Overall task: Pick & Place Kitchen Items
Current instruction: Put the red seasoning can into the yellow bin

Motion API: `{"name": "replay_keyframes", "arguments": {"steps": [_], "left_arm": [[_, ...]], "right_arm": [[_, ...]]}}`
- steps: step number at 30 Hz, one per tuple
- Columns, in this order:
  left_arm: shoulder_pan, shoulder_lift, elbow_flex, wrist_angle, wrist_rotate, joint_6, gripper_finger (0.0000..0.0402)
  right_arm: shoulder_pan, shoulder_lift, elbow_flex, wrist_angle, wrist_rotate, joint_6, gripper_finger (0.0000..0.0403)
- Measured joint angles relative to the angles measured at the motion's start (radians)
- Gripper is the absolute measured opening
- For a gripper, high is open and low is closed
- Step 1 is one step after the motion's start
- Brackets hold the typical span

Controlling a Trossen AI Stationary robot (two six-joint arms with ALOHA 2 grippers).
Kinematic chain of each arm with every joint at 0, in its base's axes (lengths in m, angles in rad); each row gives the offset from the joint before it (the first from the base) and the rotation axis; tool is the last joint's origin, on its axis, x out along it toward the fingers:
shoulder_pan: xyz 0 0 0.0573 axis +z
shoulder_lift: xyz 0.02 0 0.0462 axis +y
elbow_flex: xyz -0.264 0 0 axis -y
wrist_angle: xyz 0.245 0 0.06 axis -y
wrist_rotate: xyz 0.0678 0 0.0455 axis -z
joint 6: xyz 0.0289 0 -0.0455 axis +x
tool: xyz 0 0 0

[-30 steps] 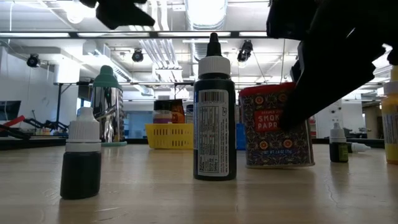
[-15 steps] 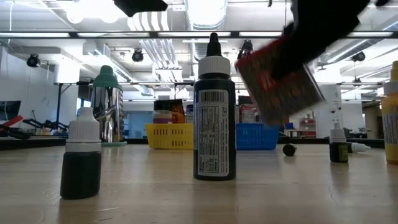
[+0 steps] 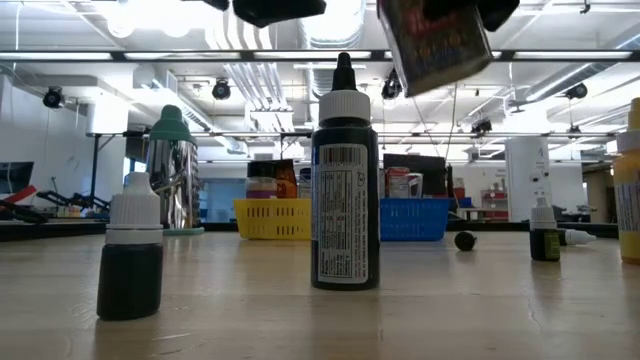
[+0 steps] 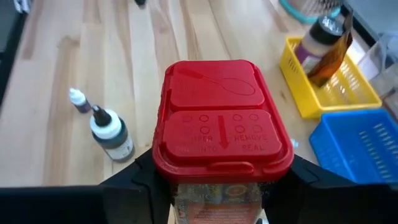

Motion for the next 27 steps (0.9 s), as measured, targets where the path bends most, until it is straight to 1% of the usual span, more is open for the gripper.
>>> {"name": "replay_keyframes", "arguments": {"steps": [3, 8, 12, 15, 17, 20, 24, 27], "left_arm": [[0.006, 0.026, 0.000, 0.057, -0.001, 0.012, 0.0316], [0.027, 0.064, 0.000, 0.100, -0.002, -0.004, 0.0316], [0.051, 0.101, 0.001, 0.175, -0.002, -0.008, 0.0316], [0.064, 0.119, 0.025, 0.184, 0.001, -0.028, 0.0316], [0.069, 0.122, 0.040, 0.190, 0.021, -0.037, 0.0316], [0.068, 0.126, 0.056, 0.189, 0.088, -0.048, 0.0316], [0.070, 0.127, 0.068, 0.191, 0.097, -0.054, 0.0316], [0.074, 0.133, 0.068, 0.194, 0.096, -0.054, 0.0316]], "right_arm": [[0.002, -0.025, 0.000, 0.002, 0.000, -0.019, 0.0174], [0.002, -0.046, 0.000, 0.017, 0.000, -0.043, 0.0197], [0.002, -0.044, 0.000, 0.035, -0.003, -0.073, 0.0189], [0.002, -0.044, 0.000, 0.034, -0.004, -0.082, 0.0175], [0.002, -0.044, 0.000, 0.036, -0.004, -0.083, 0.0172], [0.002, -0.044, 0.000, 0.037, -0.004, -0.083, 0.0183], [0.002, -0.044, 0.000, 0.040, -0.004, -0.086, 0.0201], [0.002, -0.044, -0.001, 0.051, -0.004, -0.105, 0.0195]]}}
